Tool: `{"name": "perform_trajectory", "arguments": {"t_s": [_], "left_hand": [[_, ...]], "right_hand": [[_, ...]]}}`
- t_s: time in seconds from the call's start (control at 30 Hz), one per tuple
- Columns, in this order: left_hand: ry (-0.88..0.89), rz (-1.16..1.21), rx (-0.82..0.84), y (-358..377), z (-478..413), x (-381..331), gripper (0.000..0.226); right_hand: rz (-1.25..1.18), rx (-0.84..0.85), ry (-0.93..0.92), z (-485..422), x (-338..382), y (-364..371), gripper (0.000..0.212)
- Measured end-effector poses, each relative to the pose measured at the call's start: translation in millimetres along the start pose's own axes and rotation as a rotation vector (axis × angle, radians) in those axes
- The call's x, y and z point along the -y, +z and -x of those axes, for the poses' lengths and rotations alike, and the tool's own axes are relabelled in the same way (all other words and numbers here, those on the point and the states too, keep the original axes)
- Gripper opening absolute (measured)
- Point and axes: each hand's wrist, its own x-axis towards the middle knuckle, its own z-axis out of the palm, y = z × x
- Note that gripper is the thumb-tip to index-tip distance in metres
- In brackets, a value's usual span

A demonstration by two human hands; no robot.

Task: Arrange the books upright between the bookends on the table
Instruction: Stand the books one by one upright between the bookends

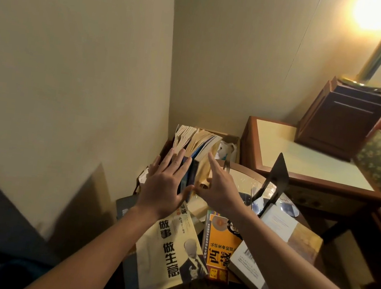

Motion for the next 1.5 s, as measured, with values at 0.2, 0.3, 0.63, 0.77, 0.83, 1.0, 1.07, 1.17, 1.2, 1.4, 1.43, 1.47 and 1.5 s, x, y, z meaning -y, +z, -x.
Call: {"name": "perform_trajectory", "arguments": {"t_s": [0.2,0.3,0.63,0.77,0.83,1.0,1.07,1.17,1.2,1.4,1.43,1.47,1.5], "left_hand": [[-0.066,0.045,0.072,-4,37,-19,0.074],[-0.093,0.064,0.113,-4,54,-34,0.074],[-0.169,0.205,0.324,11,90,-89,0.076],[-0.141,0.23,0.431,14,96,-108,0.076],[-0.134,0.216,0.488,13,98,-119,0.074],[-0.169,0.256,0.581,15,100,-138,0.071],[-0.166,0.282,0.612,17,99,-145,0.069],[-0.179,0.358,0.672,24,95,-159,0.067],[-0.198,0.387,0.681,26,93,-164,0.066],[-0.331,0.492,0.679,41,82,-177,0.065],[-0.329,0.479,0.682,45,80,-177,0.066],[-0.324,0.454,0.68,49,79,-178,0.067],[-0.313,0.417,0.675,53,77,-178,0.069]], "right_hand": [[-0.017,-0.004,0.013,48,0,-14,0.104],[-0.012,-0.015,0.034,75,-3,-23,0.102],[0.041,0.012,0.228,151,-49,-50,0.096],[0.064,0.014,0.329,173,-73,-57,0.092],[0.034,0.026,0.373,181,-81,-59,0.092],[0.061,0.032,0.357,196,-93,-57,0.084],[0.133,0.049,0.358,199,-97,-58,0.076],[0.248,0.1,0.356,202,-105,-59,0.065],[0.257,0.102,0.357,202,-109,-58,0.063],[0.235,0.079,0.416,201,-134,-58,0.068],[0.232,0.077,0.423,199,-138,-59,0.068],[0.23,0.074,0.43,197,-141,-59,0.068],[0.228,0.072,0.436,194,-145,-61,0.069]]}}
